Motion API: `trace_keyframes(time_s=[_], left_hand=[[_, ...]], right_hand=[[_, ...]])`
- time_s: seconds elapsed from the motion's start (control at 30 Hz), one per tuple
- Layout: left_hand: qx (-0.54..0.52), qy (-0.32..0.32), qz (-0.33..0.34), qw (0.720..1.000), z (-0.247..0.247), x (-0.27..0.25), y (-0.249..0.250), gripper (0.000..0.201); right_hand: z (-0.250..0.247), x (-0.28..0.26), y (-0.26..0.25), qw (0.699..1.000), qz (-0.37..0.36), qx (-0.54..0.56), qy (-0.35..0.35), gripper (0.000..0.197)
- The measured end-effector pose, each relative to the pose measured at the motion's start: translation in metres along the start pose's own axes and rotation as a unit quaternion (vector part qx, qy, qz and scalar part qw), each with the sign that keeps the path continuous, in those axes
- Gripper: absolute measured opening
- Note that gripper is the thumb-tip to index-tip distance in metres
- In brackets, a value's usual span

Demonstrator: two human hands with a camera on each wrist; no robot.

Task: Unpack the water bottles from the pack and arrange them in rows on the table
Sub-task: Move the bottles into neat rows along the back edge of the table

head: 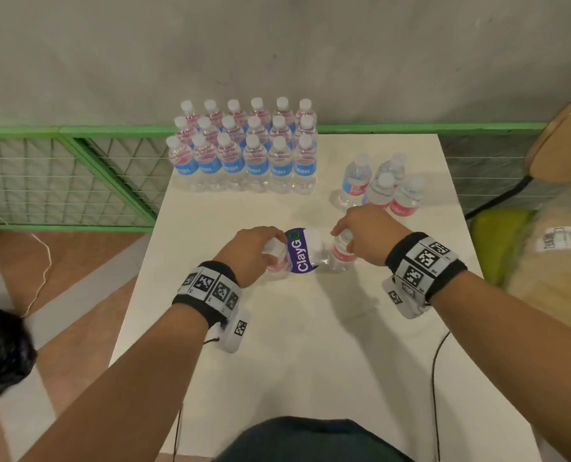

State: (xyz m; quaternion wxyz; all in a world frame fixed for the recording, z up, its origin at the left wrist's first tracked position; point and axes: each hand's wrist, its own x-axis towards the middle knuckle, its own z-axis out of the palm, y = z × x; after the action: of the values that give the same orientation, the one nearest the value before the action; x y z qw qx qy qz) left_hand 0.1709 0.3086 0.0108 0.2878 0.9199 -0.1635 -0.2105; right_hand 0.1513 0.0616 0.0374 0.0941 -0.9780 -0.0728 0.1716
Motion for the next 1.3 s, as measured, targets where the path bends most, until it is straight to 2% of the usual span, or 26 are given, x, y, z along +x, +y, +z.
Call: trace_keyframes(time_s=[0.13,0.3,0.47,0.57,0.73,0.87,1.0,1.17,1.23,1.3], left_hand=[[0.035,-0.008,-0.061,0.998,-0.009,-0.035,-0.027,0.040],[0.063,0.014,-0.114,0.991,-0.028,-0.066,-0.072,0.040],[0.082,0.032,-0.134,0.987,-0.061,-0.072,-0.114,0.041],[0.080,0.046,-0.143,0.985,-0.084,-0.065,-0.134,0.040],[0.088,0.064,-0.115,0.987,-0.120,-0.035,-0.160,0.040],[0.094,0.072,-0.090,0.989,-0.144,0.002,-0.174,0.046],[0.104,0.099,-0.057,0.988,-0.161,0.037,-0.185,0.043],[0.060,0.131,-0.015,0.989,-0.170,0.067,-0.199,0.041],[0.053,0.133,0.004,0.990,-0.172,0.075,-0.201,0.045],[0.015,0.130,0.014,0.991,-0.175,0.082,-0.203,0.058]], right_hand=[[0.017,-0.027,-0.024,1.000,-0.005,0.016,-0.010,0.042],[0.031,-0.034,-0.068,0.998,-0.013,0.050,-0.034,0.043],[0.042,-0.005,-0.128,0.997,-0.031,0.065,-0.034,0.046],[0.042,0.028,-0.168,0.996,-0.029,0.085,-0.010,0.043],[0.031,0.101,-0.217,0.996,-0.019,0.088,0.012,0.043],[0.015,0.151,-0.239,0.996,0.009,0.086,0.037,0.043],[0.002,0.191,-0.247,0.994,0.027,0.077,0.066,0.042],[-0.008,0.226,-0.248,0.991,0.067,0.078,0.086,0.041],[-0.009,0.233,-0.247,0.989,0.082,0.076,0.098,0.042],[-0.012,0.240,-0.248,0.988,0.091,0.070,0.106,0.040]])
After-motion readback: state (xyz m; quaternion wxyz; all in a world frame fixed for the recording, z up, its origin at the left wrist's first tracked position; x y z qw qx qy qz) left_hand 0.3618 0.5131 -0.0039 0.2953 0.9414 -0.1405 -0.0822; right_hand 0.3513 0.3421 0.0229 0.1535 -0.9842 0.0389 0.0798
